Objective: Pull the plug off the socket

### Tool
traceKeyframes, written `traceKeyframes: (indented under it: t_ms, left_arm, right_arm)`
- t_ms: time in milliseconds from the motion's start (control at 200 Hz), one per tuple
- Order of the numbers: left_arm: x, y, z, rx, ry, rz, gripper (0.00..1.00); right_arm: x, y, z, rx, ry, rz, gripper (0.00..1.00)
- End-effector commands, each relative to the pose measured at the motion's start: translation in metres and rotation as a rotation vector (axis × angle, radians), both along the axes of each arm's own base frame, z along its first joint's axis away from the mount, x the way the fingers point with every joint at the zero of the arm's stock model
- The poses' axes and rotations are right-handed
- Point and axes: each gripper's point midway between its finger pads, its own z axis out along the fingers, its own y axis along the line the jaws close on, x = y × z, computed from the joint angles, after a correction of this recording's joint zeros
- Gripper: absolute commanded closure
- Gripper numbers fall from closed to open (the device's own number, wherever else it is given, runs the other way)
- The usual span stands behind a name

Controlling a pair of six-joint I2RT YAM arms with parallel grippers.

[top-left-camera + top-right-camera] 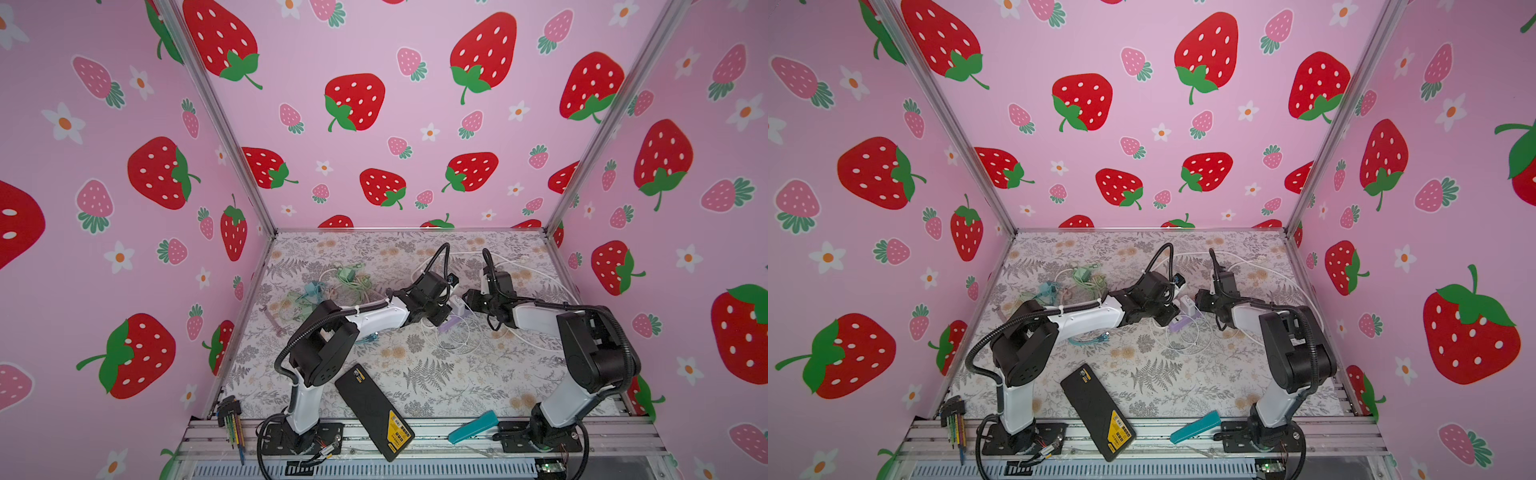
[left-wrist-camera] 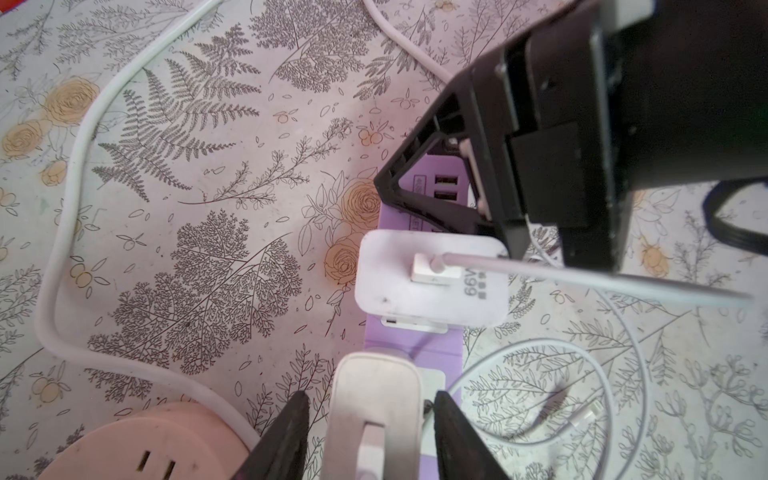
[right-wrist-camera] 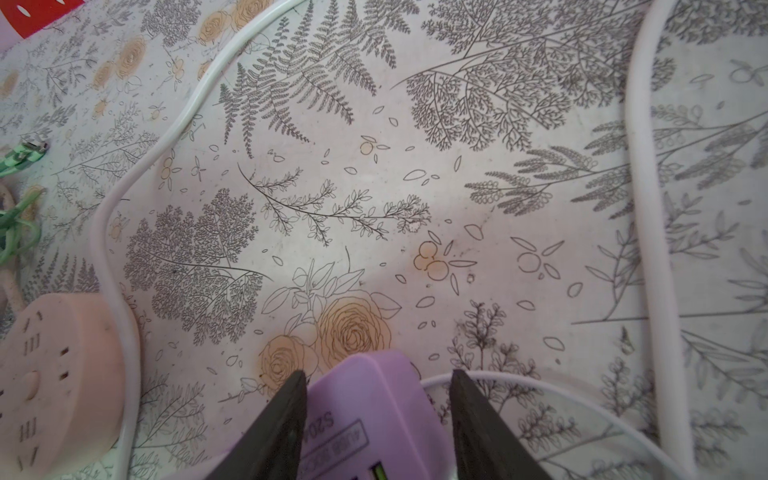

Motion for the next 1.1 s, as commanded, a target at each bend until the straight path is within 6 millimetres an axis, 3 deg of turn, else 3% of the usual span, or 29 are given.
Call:
traceKeyframes:
  t_ms: [0, 280, 576, 846, 1096]
  left_arm:
    - [0.000, -0.006, 0.009, -0.014, 0.007, -0.019, 0.51]
    - [0.000, -0.008, 0.007, -0.013, 0.015, -0.028, 0.66]
    - [0.004, -0.006, 0.013, 0.008, -0.009, -0.029, 0.69]
    - [0.003, -0.008, 0.014, 0.015, -0.004, -0.040, 0.69]
    - [0.004, -0.008, 0.010, 0.044, -0.014, -0.040, 0.76]
  right_arm:
    - [-0.014, -0.003, -0.020, -0.035, 0.086, 0.007, 0.45]
    - [-0.014, -0.002, -0.021, -0.037, 0.088, 0.010, 0.51]
    - [-0.014, -0.011, -0.025, -0.088, 0.098, -0.009, 0.53]
    - [-0.017, -0.002, -0.029, -0.061, 0.168, 0.040, 0.53]
    - [-0.025, -0.006, -0.029, -0.035, 0.205, 0.024, 0.49]
